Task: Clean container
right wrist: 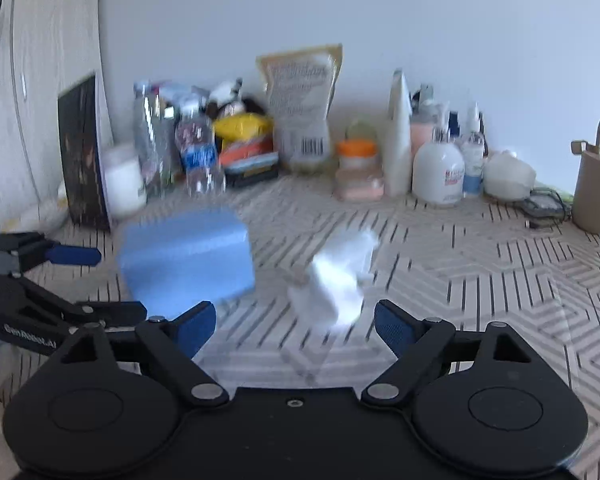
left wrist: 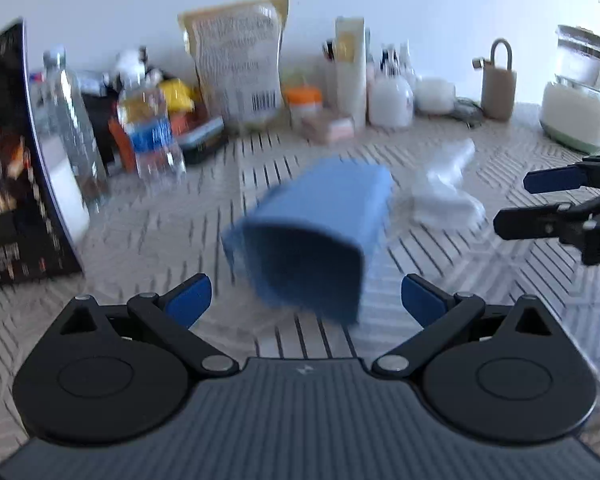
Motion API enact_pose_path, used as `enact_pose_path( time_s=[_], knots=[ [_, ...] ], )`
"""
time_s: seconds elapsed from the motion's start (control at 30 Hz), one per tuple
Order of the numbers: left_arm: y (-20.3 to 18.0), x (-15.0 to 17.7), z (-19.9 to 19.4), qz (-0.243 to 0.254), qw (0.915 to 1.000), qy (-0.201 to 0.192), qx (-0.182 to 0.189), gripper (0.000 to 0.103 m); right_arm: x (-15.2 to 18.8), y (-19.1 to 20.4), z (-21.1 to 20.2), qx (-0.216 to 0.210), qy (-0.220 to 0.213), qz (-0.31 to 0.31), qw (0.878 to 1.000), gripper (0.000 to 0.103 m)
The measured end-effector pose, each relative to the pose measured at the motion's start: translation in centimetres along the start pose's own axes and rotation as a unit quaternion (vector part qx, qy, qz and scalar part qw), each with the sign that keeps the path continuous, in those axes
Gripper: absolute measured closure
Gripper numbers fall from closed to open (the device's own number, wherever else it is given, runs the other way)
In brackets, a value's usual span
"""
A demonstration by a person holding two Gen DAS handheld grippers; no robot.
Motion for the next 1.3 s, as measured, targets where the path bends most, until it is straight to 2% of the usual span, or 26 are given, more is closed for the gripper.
enact_pose_path(
  time_s=[0.17, 0.27, 0.43, 0.53, 0.63, 0.7, 0.9, 1.3],
  knots=[
    [-0.1, 0.7, 0.1, -0.005, 0.9994, 0.028, 0.018, 0.0, 1.6, 0.7, 0.6, 0.024, 0.037, -0.014, 0.999, 0.013],
    [-0.1, 1.0, 0.6, -0.008, 0.999, 0.039, 0.018, 0.0, 1.9, 0.0, 1.1, 0.024, 0.044, 0.003, 0.999, 0.013],
    [0.3, 1.8, 1.5, -0.025, 0.9978, 0.056, 0.025, 0.0, 2.6, -0.6, 1.9, 0.055, 0.056, 0.005, 0.997, 0.012],
    [0.4, 2.1, 2.1, -0.033, 0.9971, 0.064, 0.027, 0.0, 2.6, -0.7, 2.2, 0.048, 0.063, 0.007, 0.997, 0.01],
    [0.2, 2.2, 2.6, -0.025, 0.9976, 0.064, 0.002, 0.0, 2.6, -0.6, 2.4, 0.047, 0.067, 0.004, 0.997, 0.005],
    [0.3, 2.3, 2.6, -0.027, 0.9976, 0.064, 0.001, 0.0, 2.7, -0.6, 2.6, 0.056, 0.072, 0.007, 0.996, 0.0],
    [0.5, 2.7, 2.4, -0.031, 0.9983, 0.049, 0.001, 0.0, 2.7, -0.8, 2.6, 0.055, 0.073, 0.012, 0.996, 0.0],
    [0.7, 2.7, 2.5, -0.036, 0.9984, 0.045, -0.001, 0.0, 2.8, -0.8, 2.6, 0.055, 0.072, 0.014, 0.996, 0.0]
  ],
)
Point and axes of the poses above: each gripper's, at about its wrist camera, not at the fingertips, and z roughly the way its jaws point, y to its left, x to its underside, the point moved 5 cm from there along z, roughly the way its jaws point, and after that the axes turned 7 degrees about y, right-handed, at the moved point
